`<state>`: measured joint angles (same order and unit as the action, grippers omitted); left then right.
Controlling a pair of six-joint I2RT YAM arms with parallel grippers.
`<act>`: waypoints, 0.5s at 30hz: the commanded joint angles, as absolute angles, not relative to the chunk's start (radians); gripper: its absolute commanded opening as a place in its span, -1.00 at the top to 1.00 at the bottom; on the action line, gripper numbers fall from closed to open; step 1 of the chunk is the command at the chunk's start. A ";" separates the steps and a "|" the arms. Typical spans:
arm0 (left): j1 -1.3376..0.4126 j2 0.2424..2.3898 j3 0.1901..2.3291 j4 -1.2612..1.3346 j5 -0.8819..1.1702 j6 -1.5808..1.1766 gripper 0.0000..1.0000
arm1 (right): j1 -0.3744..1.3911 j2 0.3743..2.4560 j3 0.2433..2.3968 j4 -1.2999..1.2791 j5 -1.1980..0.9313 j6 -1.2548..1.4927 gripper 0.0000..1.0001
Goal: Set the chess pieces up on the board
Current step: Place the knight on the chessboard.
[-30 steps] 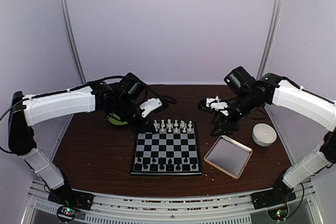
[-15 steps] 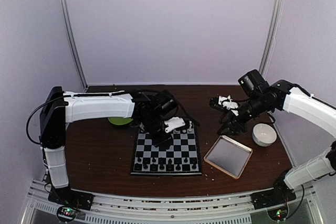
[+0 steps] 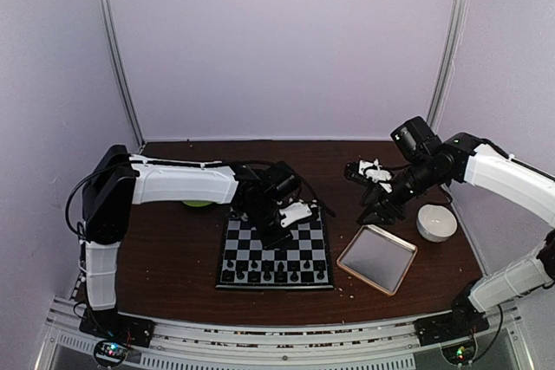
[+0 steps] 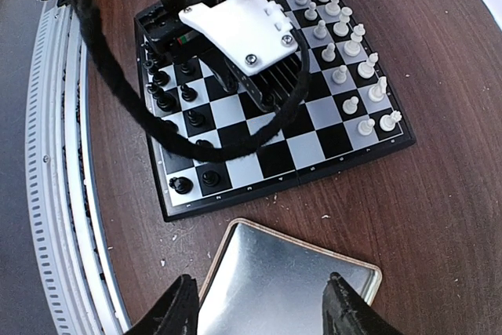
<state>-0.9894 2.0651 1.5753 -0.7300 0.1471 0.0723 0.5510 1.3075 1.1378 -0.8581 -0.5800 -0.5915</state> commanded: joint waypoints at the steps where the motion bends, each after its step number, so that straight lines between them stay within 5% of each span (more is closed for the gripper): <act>1: -0.988 2.081 1.600 -0.692 0.156 0.062 0.86 | 0.547 1.318 1.133 -0.849 -0.578 -0.588 -0.09; 8: -0.988 2.018 1.602 -0.688 0.172 0.070 0.35 | 0.546 1.336 1.161 -0.873 -0.587 -0.591 -0.10; 15: -0.933 1.830 1.535 -0.710 0.130 0.064 0.29 | 0.551 1.391 1.217 -0.880 -0.609 -0.572 -0.09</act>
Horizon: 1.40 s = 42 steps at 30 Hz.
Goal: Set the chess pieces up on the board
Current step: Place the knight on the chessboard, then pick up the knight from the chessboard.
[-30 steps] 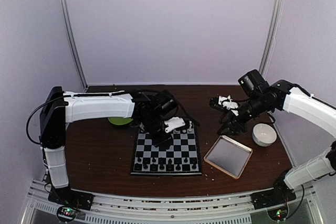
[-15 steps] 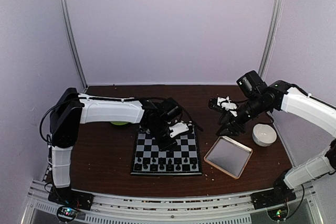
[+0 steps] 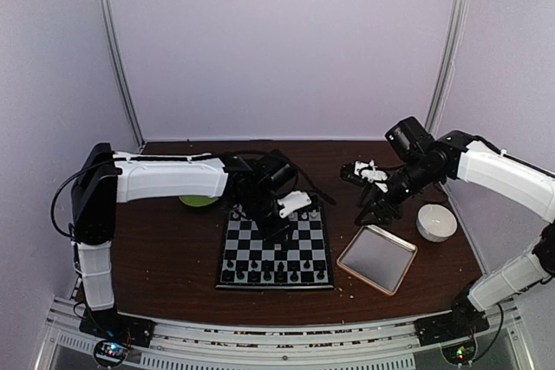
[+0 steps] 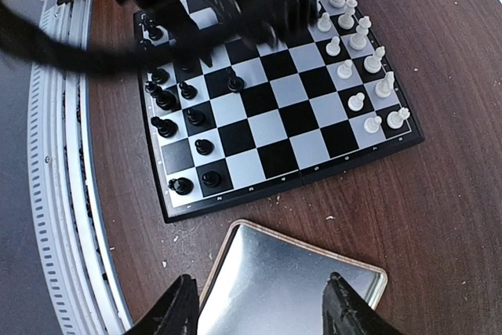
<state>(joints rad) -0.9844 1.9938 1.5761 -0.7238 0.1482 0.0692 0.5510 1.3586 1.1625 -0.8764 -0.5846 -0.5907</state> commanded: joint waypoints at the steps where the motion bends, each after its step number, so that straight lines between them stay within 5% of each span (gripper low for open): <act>1: -0.909 1.790 1.500 -0.697 0.130 0.058 0.29 | 0.557 1.411 1.225 -0.877 -0.610 -0.569 -0.09; 17: -0.456 1.250 1.074 -0.408 -0.035 0.004 0.26 | 0.868 1.895 1.567 -0.890 -0.456 -0.524 -0.04; 31: -0.443 1.215 1.070 -0.411 0.090 0.000 0.26 | 0.914 2.130 1.774 -0.935 -0.352 -0.483 -0.05; 36: -0.442 1.211 1.069 -0.410 0.099 0.001 0.26 | 0.916 2.164 1.793 -0.950 -0.368 -0.484 0.13; 42: -0.442 1.215 1.069 -0.408 0.102 0.004 0.27 | 0.916 2.192 1.809 -0.961 -0.388 -0.485 0.62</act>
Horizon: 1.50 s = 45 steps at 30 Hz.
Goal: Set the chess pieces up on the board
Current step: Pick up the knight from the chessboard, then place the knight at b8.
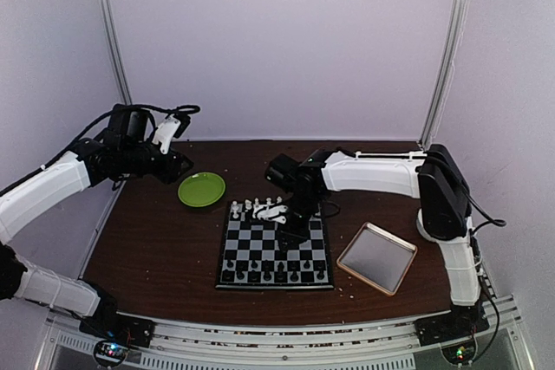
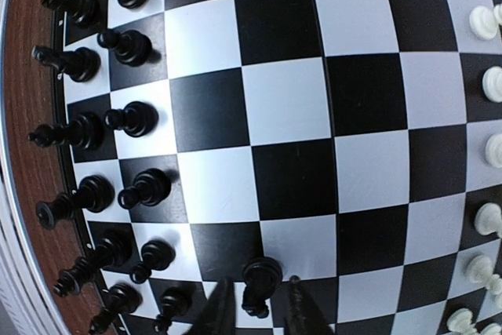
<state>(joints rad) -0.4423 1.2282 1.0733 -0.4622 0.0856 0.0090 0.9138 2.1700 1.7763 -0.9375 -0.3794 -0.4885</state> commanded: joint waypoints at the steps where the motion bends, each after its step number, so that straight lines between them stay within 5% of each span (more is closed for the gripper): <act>1: -0.443 1.215 1.069 -0.408 0.101 0.005 0.27 | 0.915 2.191 1.809 -0.962 -0.392 -0.486 0.72; 11: -0.442 1.227 1.068 -0.408 0.109 0.007 0.28 | 0.910 2.045 1.756 -0.967 -0.337 -0.502 0.92; 23: -0.443 1.232 1.068 -0.408 0.115 0.009 0.28 | 0.935 1.738 1.390 -0.881 -0.434 -0.527 0.92; 45: -0.442 1.249 1.068 -0.407 0.114 0.010 0.28 | 1.009 1.864 1.354 -0.819 -0.431 -0.534 0.89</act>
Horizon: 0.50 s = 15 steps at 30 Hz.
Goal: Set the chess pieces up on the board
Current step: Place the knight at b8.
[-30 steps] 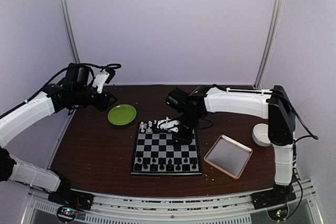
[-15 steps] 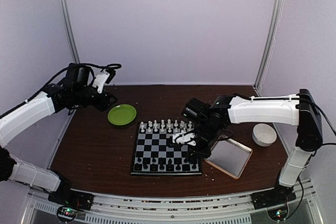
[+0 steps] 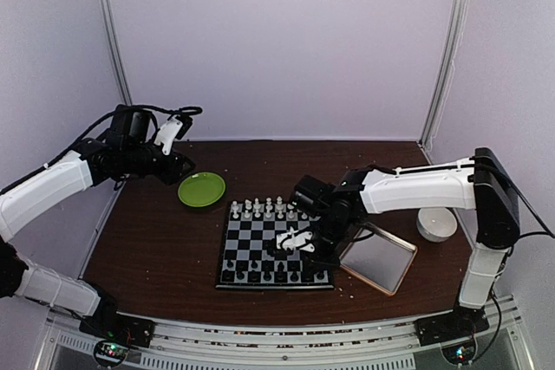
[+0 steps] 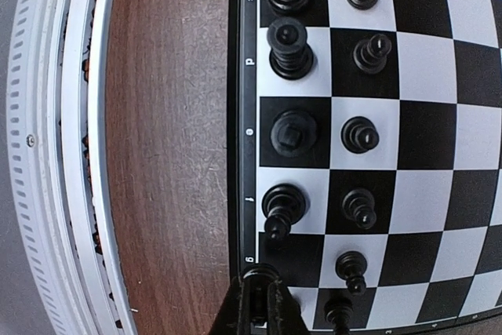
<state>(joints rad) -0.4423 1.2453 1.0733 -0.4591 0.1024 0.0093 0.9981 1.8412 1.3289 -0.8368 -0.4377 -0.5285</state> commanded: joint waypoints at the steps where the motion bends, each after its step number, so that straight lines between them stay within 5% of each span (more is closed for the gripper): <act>1: -0.443 1.249 1.068 -0.406 0.114 0.011 0.28 | 1.008 1.867 1.354 -0.816 -0.423 -0.532 0.89; 15: -0.442 1.259 1.072 -0.411 0.121 0.015 0.28 | 1.007 1.889 1.338 -0.798 -0.383 -0.538 0.73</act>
<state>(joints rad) -0.4423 1.2537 1.0733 -0.4564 0.1081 0.0093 1.0039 1.8900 1.3327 -0.8093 -0.4091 -0.5278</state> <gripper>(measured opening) 0.359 0.127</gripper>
